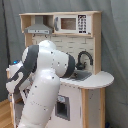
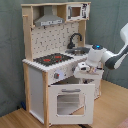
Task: Play with the kitchen
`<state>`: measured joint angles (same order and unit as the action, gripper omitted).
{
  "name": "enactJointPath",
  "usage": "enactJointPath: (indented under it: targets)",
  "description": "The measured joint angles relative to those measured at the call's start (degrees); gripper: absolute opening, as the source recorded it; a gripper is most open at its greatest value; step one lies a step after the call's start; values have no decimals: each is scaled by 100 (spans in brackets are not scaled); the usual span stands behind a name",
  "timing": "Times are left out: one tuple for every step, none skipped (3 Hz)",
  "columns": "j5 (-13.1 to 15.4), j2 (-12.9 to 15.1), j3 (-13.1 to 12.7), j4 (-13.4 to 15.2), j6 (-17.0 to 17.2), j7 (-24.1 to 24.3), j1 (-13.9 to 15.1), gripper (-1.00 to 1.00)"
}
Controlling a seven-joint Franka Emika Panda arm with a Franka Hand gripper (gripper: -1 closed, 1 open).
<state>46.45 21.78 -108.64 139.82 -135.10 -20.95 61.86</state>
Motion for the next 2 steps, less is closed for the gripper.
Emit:
enactJointPath:
  targets:
    - [0, -15, 474, 45, -227, -9, -295, -100]
    - [-25, -9, 861, -29, -407, 7, -670, -100]
